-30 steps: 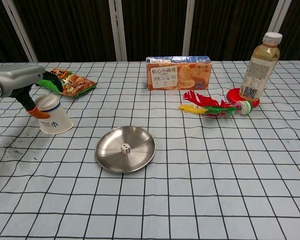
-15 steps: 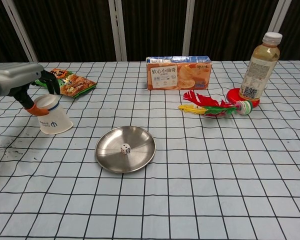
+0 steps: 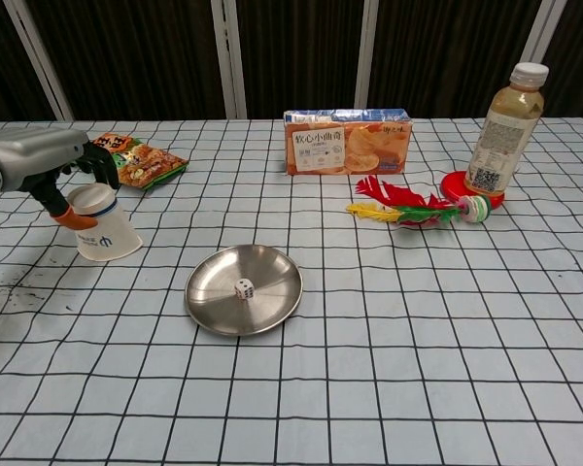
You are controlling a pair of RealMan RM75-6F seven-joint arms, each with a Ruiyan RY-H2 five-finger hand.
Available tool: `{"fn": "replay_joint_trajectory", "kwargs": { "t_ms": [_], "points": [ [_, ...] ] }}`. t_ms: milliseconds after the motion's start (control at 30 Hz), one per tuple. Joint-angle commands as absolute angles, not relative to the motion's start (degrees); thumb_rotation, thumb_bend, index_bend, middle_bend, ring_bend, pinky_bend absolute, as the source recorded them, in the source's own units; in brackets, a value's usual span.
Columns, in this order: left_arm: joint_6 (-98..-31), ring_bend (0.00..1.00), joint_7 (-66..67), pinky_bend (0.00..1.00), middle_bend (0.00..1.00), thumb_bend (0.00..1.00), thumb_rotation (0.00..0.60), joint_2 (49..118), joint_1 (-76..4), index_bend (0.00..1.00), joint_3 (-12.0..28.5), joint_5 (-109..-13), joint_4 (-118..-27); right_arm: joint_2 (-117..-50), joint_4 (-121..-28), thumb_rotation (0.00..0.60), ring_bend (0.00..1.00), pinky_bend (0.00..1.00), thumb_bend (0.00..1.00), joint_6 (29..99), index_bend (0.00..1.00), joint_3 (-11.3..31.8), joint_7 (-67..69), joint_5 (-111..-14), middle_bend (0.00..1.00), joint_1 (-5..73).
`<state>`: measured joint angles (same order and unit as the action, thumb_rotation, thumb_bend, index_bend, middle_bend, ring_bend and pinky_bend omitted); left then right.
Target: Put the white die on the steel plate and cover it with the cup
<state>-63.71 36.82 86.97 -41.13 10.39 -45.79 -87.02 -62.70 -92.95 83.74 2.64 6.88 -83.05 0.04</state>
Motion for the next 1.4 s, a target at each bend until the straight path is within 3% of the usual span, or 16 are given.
{"fn": "replay_joint_trajectory", "kwargs": {
  "t_ms": [33,667,1100,1400],
  "points": [
    [-63.88,0.3,36.75,0.31,0.37,0.41,0.6,86.93,-41.02,0.34,10.31,-45.88,-87.08,-62.69,-92.99,0.6,0.13,0.0,0.1,83.81,0.22,2.66,6.92,-83.11,0.19,0.03],
    [-65.51,0.31,36.06,0.3,0.41,0.41,0.6,85.06,-40.64,0.34,10.84,-47.5,-89.29,-62.77,-93.03,0.6,0.13,0.0,0.1,83.49,0.22,2.63,6.85,-83.01,0.19,0.13],
    [-71.02,0.31,44.14,0.3,0.41,0.41,0.6,75.1,-42.95,0.34,14.9,-49.3,-112.1,-62.22,-93.68,0.6,0.13,0.0,0.1,84.53,0.22,2.79,7.54,-83.39,0.19,-0.25],
    [-71.32,0.31,52.63,0.29,0.41,0.4,0.6,77.93,-48.68,0.35,16.07,-40.3,-117.96,-61.48,-93.8,0.6,0.13,0.0,0.1,85.24,0.22,2.91,8.89,-83.53,0.19,-0.64]
  ]
}}
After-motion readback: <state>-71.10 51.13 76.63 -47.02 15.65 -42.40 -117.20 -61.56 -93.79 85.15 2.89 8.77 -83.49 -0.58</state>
